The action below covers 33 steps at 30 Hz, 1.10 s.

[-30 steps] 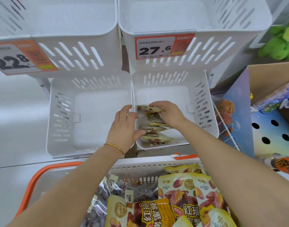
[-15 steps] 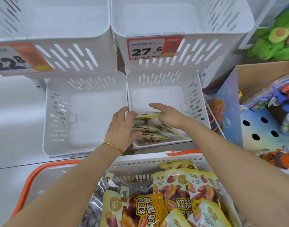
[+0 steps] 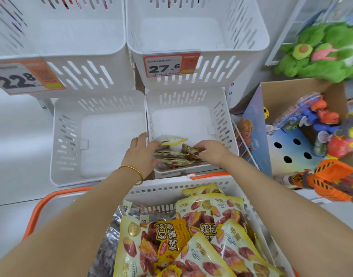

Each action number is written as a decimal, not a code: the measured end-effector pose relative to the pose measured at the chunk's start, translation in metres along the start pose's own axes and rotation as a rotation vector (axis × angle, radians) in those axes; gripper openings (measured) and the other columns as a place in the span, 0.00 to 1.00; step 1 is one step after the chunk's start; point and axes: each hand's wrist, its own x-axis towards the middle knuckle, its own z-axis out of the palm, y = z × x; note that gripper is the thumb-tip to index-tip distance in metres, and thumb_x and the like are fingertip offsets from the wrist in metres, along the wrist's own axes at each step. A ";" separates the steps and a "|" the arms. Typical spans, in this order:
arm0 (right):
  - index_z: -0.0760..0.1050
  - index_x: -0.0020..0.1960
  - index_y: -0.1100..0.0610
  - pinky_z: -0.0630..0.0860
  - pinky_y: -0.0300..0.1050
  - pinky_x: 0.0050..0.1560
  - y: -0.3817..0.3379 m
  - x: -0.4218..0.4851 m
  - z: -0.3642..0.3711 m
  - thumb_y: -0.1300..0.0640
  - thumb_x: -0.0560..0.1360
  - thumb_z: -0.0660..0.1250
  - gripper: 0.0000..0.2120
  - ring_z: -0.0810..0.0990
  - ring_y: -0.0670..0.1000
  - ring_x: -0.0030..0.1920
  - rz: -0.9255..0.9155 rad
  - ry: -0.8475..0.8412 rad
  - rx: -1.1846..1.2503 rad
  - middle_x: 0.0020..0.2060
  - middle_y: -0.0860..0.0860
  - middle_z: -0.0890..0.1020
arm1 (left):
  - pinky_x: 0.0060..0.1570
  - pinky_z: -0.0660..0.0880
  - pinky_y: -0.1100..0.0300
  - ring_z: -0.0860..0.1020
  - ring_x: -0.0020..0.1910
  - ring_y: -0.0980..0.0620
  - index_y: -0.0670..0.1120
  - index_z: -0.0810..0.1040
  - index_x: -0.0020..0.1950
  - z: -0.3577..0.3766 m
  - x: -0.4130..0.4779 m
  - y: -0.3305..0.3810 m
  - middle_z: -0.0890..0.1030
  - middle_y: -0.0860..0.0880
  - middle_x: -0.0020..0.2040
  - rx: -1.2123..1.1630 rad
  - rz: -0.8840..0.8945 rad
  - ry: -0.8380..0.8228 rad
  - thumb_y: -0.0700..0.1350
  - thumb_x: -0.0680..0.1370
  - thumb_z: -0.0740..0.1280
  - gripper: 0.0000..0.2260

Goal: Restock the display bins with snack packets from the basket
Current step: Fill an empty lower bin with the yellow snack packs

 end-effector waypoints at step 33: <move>0.74 0.56 0.58 0.76 0.48 0.50 -0.034 -0.221 0.007 0.45 0.70 0.72 0.22 0.76 0.55 0.50 0.162 -0.122 -0.164 0.52 0.54 0.77 | 0.66 0.61 0.55 0.68 0.66 0.45 0.48 0.71 0.67 -0.043 -0.144 0.038 0.71 0.45 0.67 0.153 0.107 -0.352 0.55 0.78 0.61 0.19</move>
